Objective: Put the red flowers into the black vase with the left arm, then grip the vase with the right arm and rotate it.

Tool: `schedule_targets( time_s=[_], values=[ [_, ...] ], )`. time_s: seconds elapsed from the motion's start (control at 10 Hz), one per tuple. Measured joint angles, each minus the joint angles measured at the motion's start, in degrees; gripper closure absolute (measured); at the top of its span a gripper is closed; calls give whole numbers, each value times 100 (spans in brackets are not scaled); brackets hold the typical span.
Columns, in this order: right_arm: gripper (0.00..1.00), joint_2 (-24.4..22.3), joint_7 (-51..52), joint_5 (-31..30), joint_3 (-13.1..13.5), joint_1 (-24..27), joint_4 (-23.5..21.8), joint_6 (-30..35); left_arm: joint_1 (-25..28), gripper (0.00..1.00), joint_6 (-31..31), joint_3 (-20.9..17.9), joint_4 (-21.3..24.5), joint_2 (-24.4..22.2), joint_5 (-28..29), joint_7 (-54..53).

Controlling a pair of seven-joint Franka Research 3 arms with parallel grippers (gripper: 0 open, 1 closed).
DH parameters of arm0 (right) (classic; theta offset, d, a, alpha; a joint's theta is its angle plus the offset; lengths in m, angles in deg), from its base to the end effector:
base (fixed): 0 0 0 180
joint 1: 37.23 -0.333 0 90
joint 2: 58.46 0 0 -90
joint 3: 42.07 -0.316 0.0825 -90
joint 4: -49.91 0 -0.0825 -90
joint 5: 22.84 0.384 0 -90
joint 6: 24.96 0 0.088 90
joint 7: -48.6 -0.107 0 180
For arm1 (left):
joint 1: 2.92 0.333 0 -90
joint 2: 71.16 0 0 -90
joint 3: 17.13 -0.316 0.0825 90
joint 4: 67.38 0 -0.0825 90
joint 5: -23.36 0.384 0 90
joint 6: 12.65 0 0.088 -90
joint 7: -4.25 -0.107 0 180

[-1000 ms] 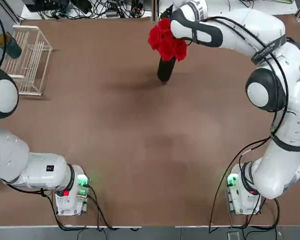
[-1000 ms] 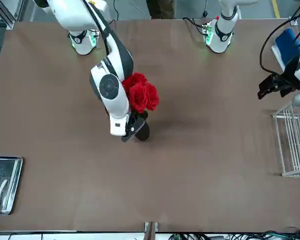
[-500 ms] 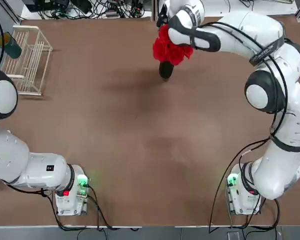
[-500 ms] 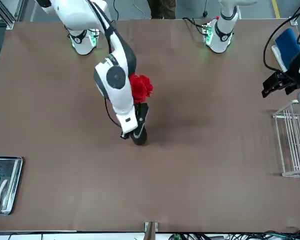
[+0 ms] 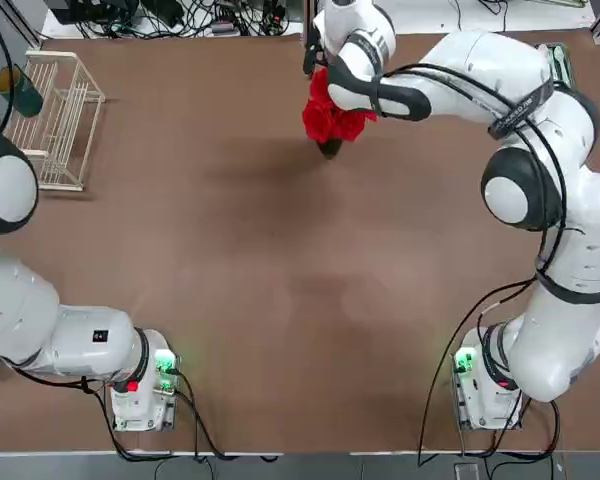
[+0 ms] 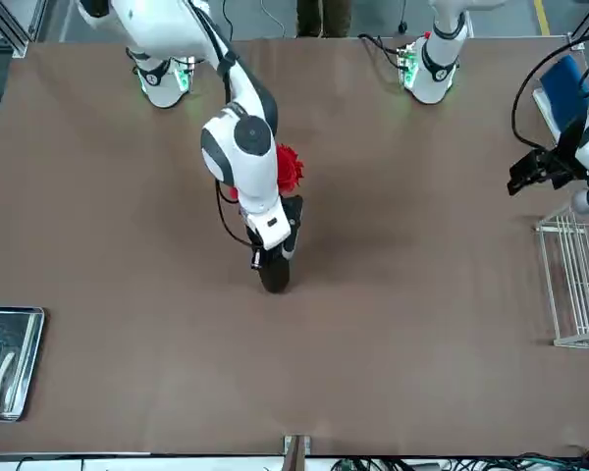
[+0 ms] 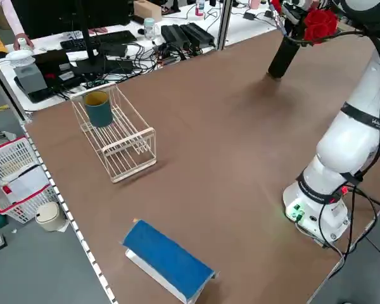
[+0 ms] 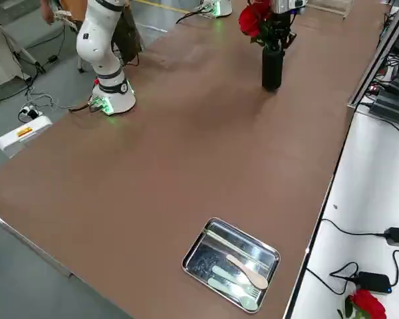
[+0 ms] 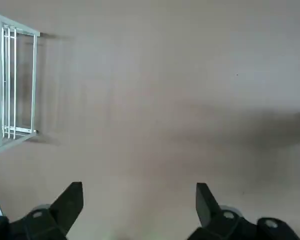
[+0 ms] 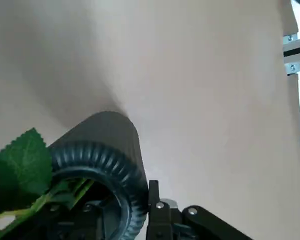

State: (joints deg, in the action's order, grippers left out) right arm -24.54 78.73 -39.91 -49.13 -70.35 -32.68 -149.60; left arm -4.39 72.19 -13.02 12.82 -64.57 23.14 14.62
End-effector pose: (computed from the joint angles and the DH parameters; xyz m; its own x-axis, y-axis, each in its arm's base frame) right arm 0.5742 0.4479 0.3614 0.2140 0.9767 0.0167 0.9480 -0.2118 0.2374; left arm 0.5787 -0.0542 0.6315 0.9959 0.0834 -0.0353 0.0837 -0.9965 0.0058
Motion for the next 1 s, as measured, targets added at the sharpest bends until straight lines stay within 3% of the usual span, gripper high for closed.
schedule_targets(
  time_s=[0.2, 0.4, 0.8, 1.0],
  values=[
    [76, 37, 1, -2, -1, 0, 21, -37, -7, 0, 0, 13, -28, -6, 0, -12],
    [65, 37, 1, -1, 0, 3, 58, -37, -27, 0, 0, 35, -48, -14, 0, -12],
    [58, 37, 1, -1, 7, 61, 61, -37, 15, 0, 0, -14, -53, -13, 0, -13],
    [50, 38, 1, -1, 10, 66, 70, -37, 14, 0, 0, -14, -52, -10, 0, -13]
  ],
)
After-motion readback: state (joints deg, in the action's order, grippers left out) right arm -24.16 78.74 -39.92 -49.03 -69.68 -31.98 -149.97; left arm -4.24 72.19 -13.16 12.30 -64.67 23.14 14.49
